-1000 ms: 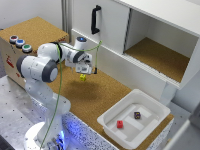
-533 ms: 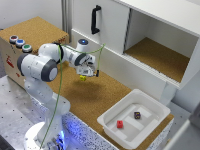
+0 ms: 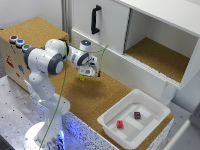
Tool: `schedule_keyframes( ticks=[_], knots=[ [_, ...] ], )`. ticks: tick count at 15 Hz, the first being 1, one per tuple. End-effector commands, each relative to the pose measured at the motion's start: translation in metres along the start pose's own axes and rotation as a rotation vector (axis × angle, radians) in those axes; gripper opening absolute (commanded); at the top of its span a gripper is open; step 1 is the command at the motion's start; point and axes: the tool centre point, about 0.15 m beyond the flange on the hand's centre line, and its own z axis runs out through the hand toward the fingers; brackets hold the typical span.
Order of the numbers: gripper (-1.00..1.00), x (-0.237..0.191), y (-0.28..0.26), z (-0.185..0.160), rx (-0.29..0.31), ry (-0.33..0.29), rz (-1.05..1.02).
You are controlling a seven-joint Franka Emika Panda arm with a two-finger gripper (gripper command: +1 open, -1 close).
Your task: Grasp the yellow block, then rotate it left
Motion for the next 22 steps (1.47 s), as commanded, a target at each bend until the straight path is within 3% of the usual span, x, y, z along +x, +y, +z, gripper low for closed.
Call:
schedule_keyframes(
  ticks=[1, 9, 14, 18, 22],
  knots=[
    [-1.0, 0.007, -0.007, 0.009, 0.003, -0.142, 0.041],
    [-1.0, -0.008, -0.013, 0.0, 0.003, -0.162, 0.066],
    [-1.0, 0.01, -0.012, -0.021, -0.005, -0.07, 0.044],
    [-1.0, 0.024, -0.015, -0.042, -0.005, -0.077, -0.159],
    [-1.0, 0.025, -0.009, -0.036, 0.043, -0.054, -0.497]
  ],
)
